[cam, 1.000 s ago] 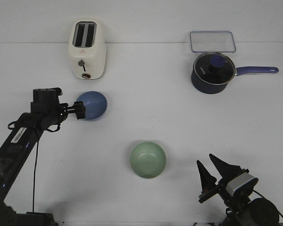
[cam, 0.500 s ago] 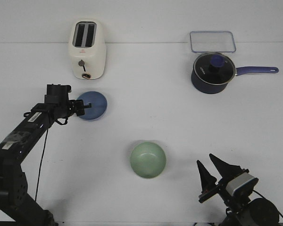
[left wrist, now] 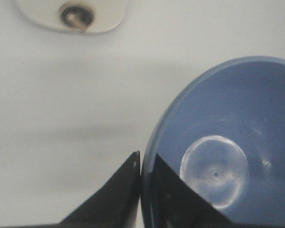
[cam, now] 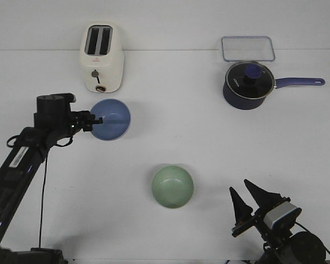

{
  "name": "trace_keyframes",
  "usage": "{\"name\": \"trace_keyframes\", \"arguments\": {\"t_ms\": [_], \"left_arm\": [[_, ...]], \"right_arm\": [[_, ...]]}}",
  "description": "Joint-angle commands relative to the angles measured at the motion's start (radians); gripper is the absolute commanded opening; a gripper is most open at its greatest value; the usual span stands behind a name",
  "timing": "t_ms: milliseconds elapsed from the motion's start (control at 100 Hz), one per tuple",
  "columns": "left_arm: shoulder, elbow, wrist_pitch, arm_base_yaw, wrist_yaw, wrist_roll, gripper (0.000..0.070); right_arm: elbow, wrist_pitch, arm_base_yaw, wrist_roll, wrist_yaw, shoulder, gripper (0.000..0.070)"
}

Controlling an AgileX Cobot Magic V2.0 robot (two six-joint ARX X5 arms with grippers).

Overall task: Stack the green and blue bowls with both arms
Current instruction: 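Carry the blue bowl over the green bowl and lower it inside, then open the left gripper and retract it toward the robot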

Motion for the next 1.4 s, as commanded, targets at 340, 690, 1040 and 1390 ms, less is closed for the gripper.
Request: {"name": "trace_keyframes", "arguments": {"t_ms": [340, 690, 1040, 1390], "left_arm": [[-0.161, -0.116, -0.02, -0.436, -0.021, -0.114, 0.001], [0.026, -0.16, 0.068, -0.714, -0.194, -0.131, 0.001], [0.07, -0.159, 0.079, -0.711, -0.207, -0.131, 0.042], [-0.292, -0.16, -0.004, -0.64, -0.379, -0.05, 0.0418]], "right_arm": [[0.005, 0.014, 0.007, -0.003, 0.001, 0.006, 0.0334], [0.005, 0.014, 0.007, -0.003, 0.0, 0.006, 0.0334], [0.005, 0.015, 0.007, -0.003, 0.0, 0.006, 0.0335], [0.006, 0.014, 0.007, -0.003, -0.001, 0.006, 0.0336]]}}
